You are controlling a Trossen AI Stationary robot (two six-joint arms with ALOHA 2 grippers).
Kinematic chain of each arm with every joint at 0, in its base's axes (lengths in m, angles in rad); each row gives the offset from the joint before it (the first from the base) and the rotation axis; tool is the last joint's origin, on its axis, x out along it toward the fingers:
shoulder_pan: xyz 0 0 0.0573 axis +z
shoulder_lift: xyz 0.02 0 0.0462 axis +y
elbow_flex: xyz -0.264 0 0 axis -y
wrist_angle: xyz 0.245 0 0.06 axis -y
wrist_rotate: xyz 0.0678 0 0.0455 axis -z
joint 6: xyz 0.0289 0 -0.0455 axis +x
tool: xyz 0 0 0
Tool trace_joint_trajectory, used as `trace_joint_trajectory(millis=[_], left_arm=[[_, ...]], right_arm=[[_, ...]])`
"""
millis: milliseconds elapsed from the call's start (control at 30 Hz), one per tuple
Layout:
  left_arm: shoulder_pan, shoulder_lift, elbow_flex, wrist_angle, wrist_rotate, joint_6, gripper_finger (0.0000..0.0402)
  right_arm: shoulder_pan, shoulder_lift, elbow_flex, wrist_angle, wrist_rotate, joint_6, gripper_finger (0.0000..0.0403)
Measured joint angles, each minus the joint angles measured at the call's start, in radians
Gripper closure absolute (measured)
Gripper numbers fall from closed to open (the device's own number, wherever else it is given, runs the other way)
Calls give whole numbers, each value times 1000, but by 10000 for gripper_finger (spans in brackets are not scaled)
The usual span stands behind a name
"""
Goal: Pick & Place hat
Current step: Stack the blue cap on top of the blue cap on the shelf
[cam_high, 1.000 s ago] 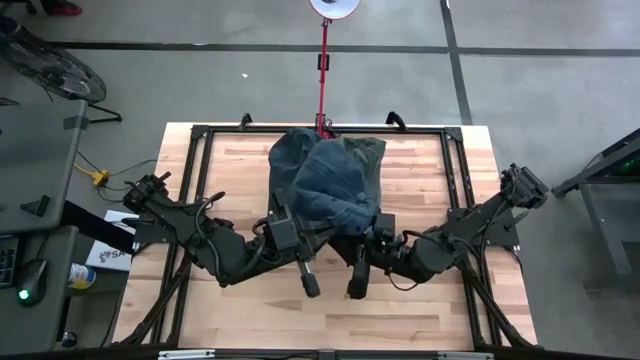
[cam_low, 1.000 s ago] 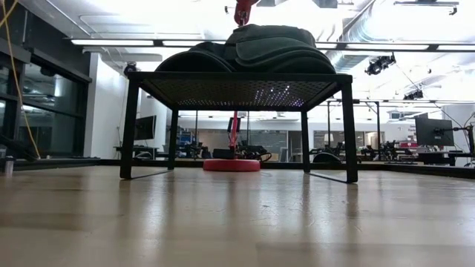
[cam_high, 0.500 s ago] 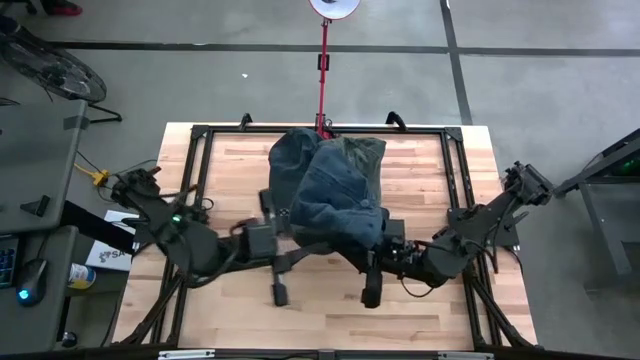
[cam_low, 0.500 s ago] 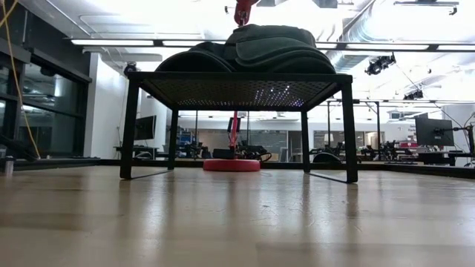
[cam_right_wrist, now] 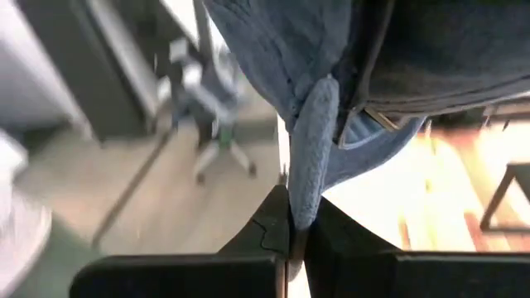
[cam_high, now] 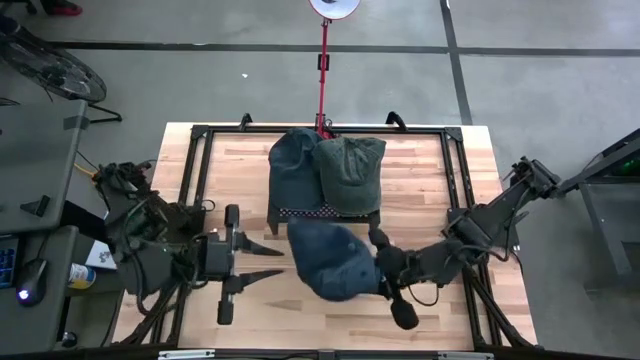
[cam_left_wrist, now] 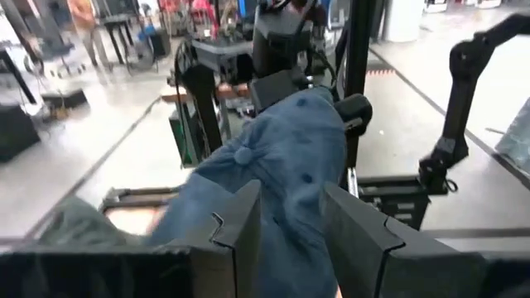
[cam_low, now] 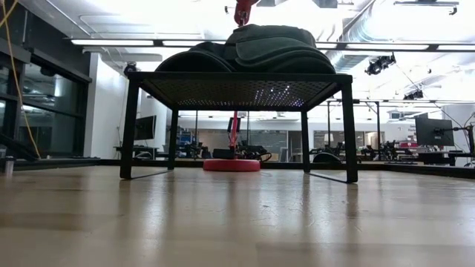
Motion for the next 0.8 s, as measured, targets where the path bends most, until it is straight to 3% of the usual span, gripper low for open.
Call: trace_joint_trajectory(millis=[133, 267, 433, 800], left_arm=[[-4, 9, -1, -70, 13, -108, 280], [-4, 10, -29, -102, 27, -214, 279], [-4, 10, -77, -103, 25, -299, 279], [-3, 53, -151, -73, 23, -462, 279]], right_arm=[[-1, 0, 0, -151, -67, -22, 399], [-2, 3, 0, -283, -65, -40, 399], [-3, 3, 0, -413, -66, -75, 399], [0, 3, 0, -710, -169, -80, 399]])
